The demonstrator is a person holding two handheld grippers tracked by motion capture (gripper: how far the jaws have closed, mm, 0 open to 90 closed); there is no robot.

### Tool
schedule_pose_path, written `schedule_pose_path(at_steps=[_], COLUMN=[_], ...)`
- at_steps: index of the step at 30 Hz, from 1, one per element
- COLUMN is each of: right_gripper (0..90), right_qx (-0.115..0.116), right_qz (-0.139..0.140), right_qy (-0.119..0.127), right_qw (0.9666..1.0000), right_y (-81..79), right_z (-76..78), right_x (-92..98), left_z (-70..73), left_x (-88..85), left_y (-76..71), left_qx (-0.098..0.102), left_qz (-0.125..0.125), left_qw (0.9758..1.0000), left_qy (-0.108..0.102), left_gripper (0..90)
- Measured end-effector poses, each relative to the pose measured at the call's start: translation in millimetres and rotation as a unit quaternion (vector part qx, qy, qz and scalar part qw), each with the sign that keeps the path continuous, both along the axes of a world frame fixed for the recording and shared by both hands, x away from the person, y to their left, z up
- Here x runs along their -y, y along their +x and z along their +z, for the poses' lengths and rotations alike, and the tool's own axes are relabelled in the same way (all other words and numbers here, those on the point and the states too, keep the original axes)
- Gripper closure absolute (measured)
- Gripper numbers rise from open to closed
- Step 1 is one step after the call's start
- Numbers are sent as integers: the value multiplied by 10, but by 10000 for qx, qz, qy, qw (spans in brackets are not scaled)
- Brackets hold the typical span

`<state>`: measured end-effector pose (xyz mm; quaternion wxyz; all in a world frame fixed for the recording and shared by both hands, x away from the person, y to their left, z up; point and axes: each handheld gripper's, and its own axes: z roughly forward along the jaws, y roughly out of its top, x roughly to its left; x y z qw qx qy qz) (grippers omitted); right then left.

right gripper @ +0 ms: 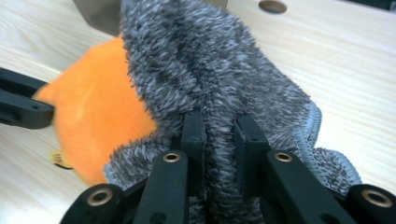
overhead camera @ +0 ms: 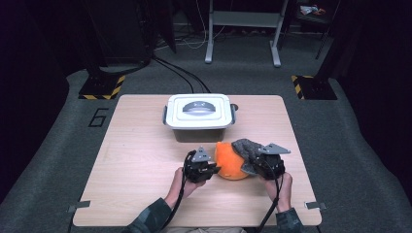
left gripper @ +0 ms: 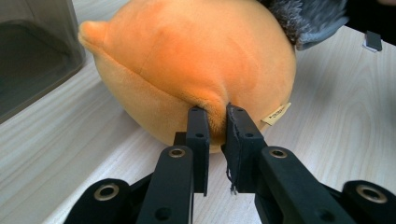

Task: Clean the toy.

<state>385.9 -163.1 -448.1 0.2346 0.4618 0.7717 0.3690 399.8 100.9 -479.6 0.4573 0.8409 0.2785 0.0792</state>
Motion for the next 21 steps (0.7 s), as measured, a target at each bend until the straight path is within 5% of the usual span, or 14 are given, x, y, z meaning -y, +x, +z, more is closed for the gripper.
schedule_pose_path(at_steps=[4,9,21], right_gripper=[768,768,769], right_qx=[6,-31,-82], right_qz=[-43,-49,-100], right_qy=[45,53,237], right_qw=[10000,10000,9996], right_y=[17,31,31], right_z=[-25,-19,-58], right_x=[29,29,71], left_z=[-6,-69,-189], left_x=[-9,13,145], left_y=[-25,-67,-34], left_qx=[25,162,453], left_qz=[-76,-2,88], left_qw=[10000,9996,9982], left_qy=[-13,240,383], left_gripper=[657,487,393])
